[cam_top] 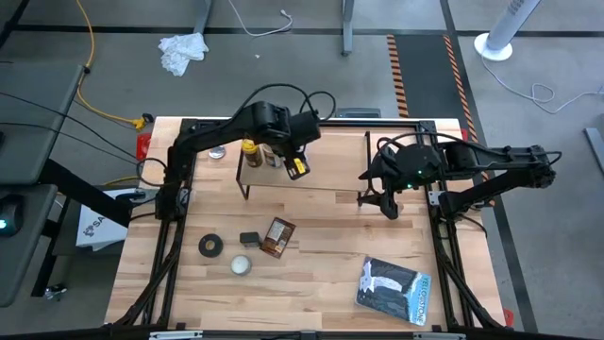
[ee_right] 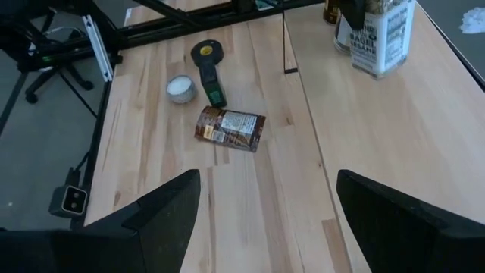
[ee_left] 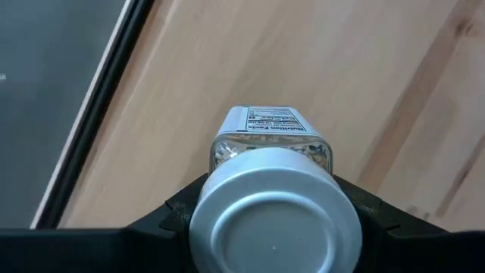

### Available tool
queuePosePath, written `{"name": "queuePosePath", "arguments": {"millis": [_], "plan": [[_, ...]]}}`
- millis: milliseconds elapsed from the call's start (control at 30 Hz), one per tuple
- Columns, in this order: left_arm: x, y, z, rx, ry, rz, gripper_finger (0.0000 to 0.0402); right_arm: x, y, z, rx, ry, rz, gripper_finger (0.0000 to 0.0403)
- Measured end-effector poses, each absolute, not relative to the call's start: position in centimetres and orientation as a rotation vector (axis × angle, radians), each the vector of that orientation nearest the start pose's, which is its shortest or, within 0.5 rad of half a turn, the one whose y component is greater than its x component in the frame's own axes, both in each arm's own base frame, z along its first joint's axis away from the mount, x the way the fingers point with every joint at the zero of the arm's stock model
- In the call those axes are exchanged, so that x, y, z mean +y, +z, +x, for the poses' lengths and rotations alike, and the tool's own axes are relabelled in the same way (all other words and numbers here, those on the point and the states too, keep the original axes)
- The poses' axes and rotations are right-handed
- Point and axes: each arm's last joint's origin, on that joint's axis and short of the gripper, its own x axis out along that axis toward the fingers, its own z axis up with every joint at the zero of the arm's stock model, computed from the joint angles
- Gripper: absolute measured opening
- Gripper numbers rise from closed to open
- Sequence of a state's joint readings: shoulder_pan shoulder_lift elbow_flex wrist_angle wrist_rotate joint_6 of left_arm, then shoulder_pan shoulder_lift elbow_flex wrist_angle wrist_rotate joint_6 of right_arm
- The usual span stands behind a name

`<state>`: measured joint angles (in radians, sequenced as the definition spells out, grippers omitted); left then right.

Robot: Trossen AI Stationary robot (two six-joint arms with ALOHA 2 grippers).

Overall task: Shelf spices
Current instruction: Put the white seasoning bottle on the shelf, then put the black seasoning can on the shelf

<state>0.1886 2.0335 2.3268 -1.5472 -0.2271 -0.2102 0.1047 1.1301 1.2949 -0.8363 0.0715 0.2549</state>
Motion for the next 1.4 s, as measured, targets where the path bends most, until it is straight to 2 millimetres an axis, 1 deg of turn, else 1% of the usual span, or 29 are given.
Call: {"name": "queuePosePath", "arguments": {"millis": [233, 300, 400, 500, 733, 867, 1000, 1067, 1133, 1200, 1300, 1333, 1400], "plan": [[8.3, 37.5, 37.6, 1.249, 0.475, -0.062, 0.0189, 2.1, 38.5, 21.6, 0.628, -0.053, 0.207, 0.0307], [8.6, 37.5, 37.5, 1.256, 0.461, -0.061, 0.0212, 2.1, 38.6, 21.7, 0.616, -0.052, 0.209, 0.0307], [8.8, 37.5, 37.5, 1.258, 0.436, -0.083, 0.0262, 2.1, 38.6, 21.7, 0.614, -0.051, 0.208, 0.0307], [8.9, 37.5, 37.4, 1.263, 0.43, -0.075, 0.0284, 2.1, 38.6, 21.7, 0.614, -0.052, 0.21, 0.0307], [9.2, 37.7, 37.5, 1.244, 0.425, -0.056, 0.0283, 2.1, 38.6, 21.7, 0.611, -0.051, 0.209, 0.0307], [9.2, 39.0, 37.3, 1.171, 0.437, -0.021, 0.0281, 2.1, 38.8, 21.8, 0.592, -0.045, 0.193, 0.0307], [9.2, 40.1, 36.5, 1.143, 0.468, 0.036, 0.0281, 2.0, 38.9, 21.9, 0.573, -0.051, 0.17, 0.0307], [8.9, 40.7, 35.9, 1.138, 0.457, 0.043, 0.0281, 2.0, 38.9, 21.9, 0.571, -0.059, 0.163, 0.0307], [7.8, 41.9, 34.7, 1.11, 0.402, 0.0, 0.0281, 2.0, 38.9, 21.9, 0.57, -0.06, 0.163, 0.0307], [5.7, 43.5, 32.9, 1.09, 0.289, -0.055, 0.0281, 2.0, 38.9, 21.9, 0.57, -0.061, 0.162, 0.0307], [1.6, 46.0, 30.5, 1.001, 0.166, -0.086, 0.0281, 2.0, 38.9, 22.0, 0.57, -0.057, 0.15, 0.0307], [0.1, 46.6, 29.7, 0.983, 0.135, -0.077, 0.028, 2.0, 38.9, 22.0, 0.57, -0.054, 0.14, 0.0307], [-3.1, 47.1, 28.4, 0.959, 0.116, -0.041, 0.0276, 2.0, 38.9, 22.0, 0.57, -0.053, 0.137, 0.0307]]}}
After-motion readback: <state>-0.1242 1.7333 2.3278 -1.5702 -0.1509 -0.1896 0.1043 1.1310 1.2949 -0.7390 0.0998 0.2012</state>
